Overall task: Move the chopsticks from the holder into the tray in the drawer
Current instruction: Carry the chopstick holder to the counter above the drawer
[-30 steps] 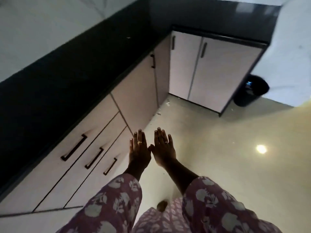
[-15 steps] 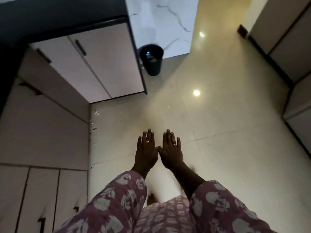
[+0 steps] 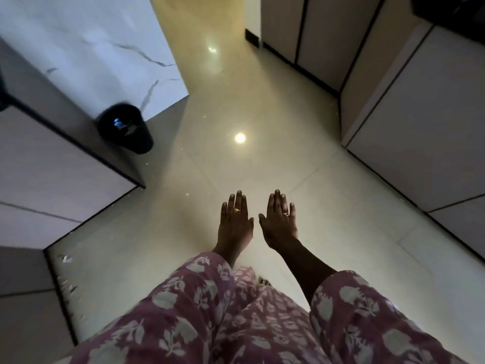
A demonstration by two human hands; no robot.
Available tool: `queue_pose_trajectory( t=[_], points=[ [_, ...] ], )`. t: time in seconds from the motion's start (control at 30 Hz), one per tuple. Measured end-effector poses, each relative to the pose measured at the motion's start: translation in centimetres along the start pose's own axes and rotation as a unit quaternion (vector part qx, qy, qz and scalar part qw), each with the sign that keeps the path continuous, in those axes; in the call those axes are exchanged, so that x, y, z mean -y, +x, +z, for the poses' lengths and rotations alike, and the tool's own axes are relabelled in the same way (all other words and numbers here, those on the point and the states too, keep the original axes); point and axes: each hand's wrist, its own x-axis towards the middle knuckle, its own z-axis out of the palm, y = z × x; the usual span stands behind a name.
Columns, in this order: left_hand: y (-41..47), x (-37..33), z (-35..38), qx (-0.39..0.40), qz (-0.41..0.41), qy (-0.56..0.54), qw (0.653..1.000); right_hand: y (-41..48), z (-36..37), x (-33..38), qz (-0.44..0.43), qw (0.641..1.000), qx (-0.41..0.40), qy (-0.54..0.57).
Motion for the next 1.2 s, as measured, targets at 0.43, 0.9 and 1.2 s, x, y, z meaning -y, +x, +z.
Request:
queue_pose_trajectory(
  t=[0.43, 0.9, 1.2],
  points=[
    [23.3, -13.4, -4.3, 0.015, 0.148, -0.016, 0.989, 14.5, -11.0, -14.9, 0.187, 0.975, -0.067, 0.102],
    [48.6, -33.2, -15.3, -0.077, 0.226, -0.122, 0.963, 31.3, -29.2, -34.4, 0.246, 0.908, -0.297, 0.163],
    [62.9, -49.1, -27.3, -0.076, 0.124, -0.491, 0.859, 41.0, -42.8, -44.1, 0.19, 0.835, -0.423, 0.297]
  ],
)
